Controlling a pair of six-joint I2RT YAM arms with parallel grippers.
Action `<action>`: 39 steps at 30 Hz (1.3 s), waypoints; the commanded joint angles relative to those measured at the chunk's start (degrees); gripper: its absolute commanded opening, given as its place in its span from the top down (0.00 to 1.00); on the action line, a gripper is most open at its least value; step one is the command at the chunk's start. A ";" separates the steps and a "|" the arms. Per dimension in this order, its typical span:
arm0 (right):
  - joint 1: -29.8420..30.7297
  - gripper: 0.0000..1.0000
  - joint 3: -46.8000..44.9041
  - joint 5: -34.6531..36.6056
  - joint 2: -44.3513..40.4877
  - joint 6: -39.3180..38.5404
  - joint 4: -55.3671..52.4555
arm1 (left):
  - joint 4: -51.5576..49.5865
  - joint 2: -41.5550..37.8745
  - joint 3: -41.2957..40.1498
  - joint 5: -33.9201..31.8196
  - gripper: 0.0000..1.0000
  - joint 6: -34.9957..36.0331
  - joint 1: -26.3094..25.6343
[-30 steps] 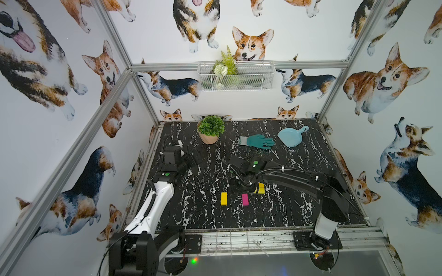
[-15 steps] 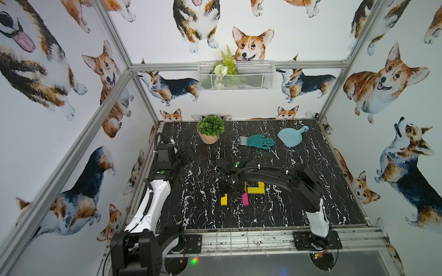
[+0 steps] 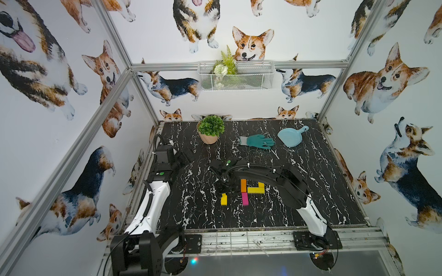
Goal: Assemble the letter p with building blocks
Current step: Pick up the building block from the center of the board, then assemble the building block at the center of the board.
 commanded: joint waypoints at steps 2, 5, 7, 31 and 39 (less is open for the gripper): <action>0.32 0.35 1.78 -1.49 2.43 -0.06 -3.65 | 2.16 -0.53 -0.24 1.15 0.00 0.63 0.17; 0.37 0.36 3.22 -1.87 3.69 -0.36 -4.54 | 2.22 -0.46 -0.31 1.17 0.00 0.63 0.16; 0.41 0.41 3.76 -2.19 4.31 -0.48 -4.86 | 2.28 -0.29 -0.30 1.26 0.00 0.63 0.12; 2.46 0.73 -13.15 -0.82 -11.73 6.87 -2.02 | 4.43 -0.28 0.06 5.87 0.00 -0.48 0.17; 4.04 0.73 -23.62 -3.22 -18.60 9.55 -1.49 | 5.23 0.18 0.15 8.18 0.00 -1.38 0.16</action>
